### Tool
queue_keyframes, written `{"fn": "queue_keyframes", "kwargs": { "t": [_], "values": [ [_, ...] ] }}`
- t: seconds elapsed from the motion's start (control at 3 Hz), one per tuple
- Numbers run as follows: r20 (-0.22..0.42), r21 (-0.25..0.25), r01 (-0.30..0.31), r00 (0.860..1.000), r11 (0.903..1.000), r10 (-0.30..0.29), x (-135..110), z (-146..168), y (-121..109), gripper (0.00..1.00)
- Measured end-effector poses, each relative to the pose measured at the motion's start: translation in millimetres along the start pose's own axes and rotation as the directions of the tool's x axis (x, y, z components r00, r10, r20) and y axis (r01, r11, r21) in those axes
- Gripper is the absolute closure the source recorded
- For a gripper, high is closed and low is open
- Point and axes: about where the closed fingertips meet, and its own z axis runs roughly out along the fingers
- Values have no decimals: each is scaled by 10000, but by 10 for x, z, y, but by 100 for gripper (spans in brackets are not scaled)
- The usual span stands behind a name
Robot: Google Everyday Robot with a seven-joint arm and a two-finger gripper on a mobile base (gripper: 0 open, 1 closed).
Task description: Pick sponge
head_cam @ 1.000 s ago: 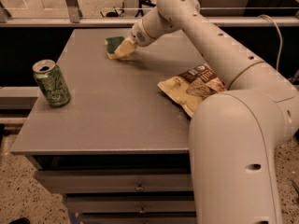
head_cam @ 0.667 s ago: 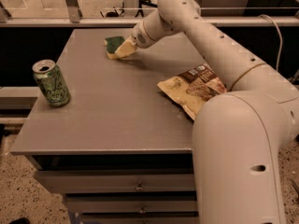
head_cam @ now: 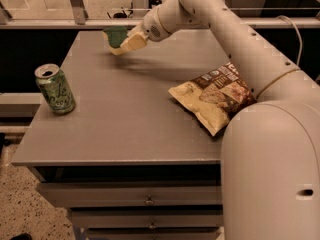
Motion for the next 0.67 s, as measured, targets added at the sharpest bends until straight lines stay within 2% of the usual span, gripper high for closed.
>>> {"fn": "queue_keyframes", "kwargs": {
  "t": [0.33,0.67],
  "values": [
    [132,-532,837,9965,9951,-831,92,-532,175,100],
    [150,-553,764,9970,9955,-756,44,-399,181,100]
  ]
}}
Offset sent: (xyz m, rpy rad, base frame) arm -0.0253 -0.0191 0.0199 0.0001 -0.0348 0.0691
